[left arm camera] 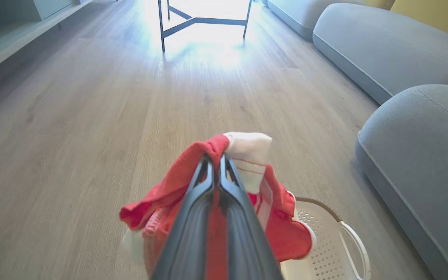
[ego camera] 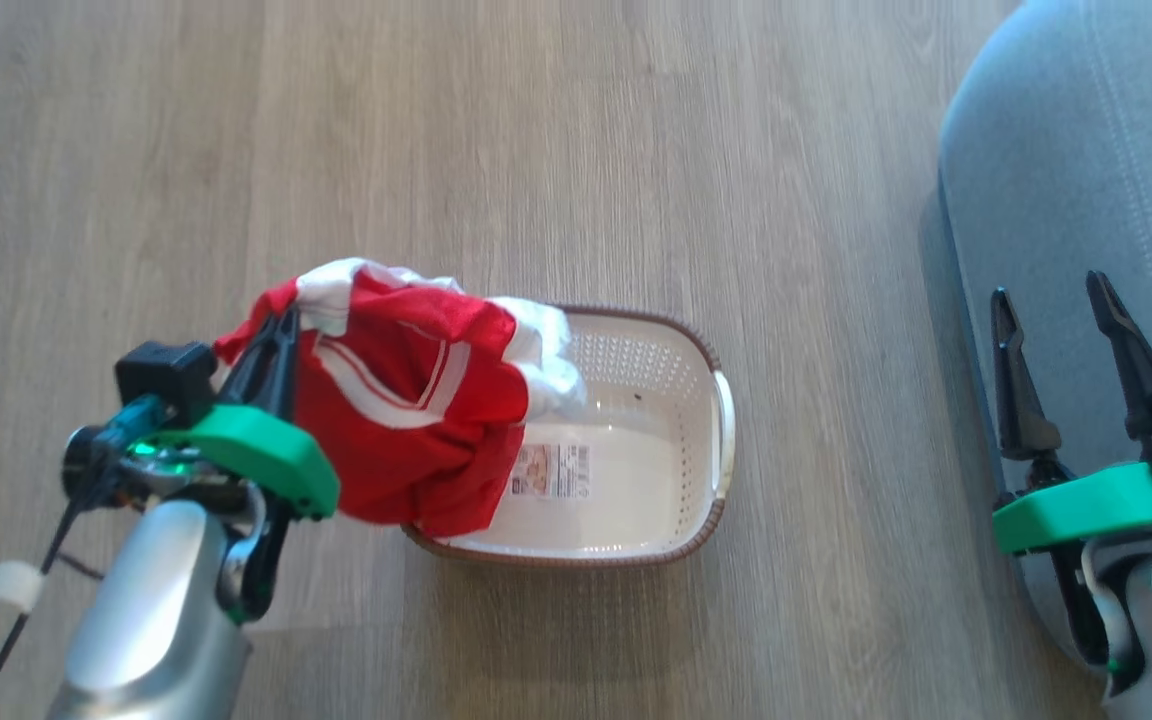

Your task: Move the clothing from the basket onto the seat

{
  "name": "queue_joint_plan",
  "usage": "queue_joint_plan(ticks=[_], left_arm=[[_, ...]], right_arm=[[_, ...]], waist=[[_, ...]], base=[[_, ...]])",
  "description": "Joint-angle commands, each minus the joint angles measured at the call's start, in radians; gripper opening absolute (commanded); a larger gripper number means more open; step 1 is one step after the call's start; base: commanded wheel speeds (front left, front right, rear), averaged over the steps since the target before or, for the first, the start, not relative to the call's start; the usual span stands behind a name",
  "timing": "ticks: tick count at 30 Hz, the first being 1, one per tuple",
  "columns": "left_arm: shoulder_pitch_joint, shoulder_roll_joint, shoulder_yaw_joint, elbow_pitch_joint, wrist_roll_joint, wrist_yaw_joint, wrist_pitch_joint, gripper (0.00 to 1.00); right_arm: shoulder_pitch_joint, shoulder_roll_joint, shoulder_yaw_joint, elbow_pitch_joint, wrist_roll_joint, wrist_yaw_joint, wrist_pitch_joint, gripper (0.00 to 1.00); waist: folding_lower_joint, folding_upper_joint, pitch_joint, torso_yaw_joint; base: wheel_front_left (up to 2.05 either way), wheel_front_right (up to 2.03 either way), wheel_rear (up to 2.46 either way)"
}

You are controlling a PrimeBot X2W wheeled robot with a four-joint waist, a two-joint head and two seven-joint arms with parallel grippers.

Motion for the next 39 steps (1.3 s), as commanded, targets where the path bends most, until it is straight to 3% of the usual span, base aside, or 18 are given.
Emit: queue_joint_plan(ticks=[1,15,39], left_arm=[[-0.006,0.048,0.053,-0.067,-0.011,0.014,0.007,0.00],[0.141,0.109,0.087,-0.340,-0.037,0.083,0.116,0.00],[0.200,0.158,0.096,-0.471,-0.047,0.122,0.185,0.00]], right_arm=[[0.013,-0.030,0.021,-0.021,0.008,0.007,-0.005,1.00],[0.031,-0.045,0.035,-0.001,0.030,0.007,-0.005,1.00],[0.039,-0.048,0.049,0.019,0.037,0.007,-0.005,1.00]], waist=[[0.0001,-0.0001,-0.027,0.008],[0.0001,-0.0001,-0.088,-0.004],[0.0001,-0.0001,-0.143,-0.025]], base=[[0.00,0.00,0.00],[0.00,0.00,0.00],[0.00,0.00,0.00]])
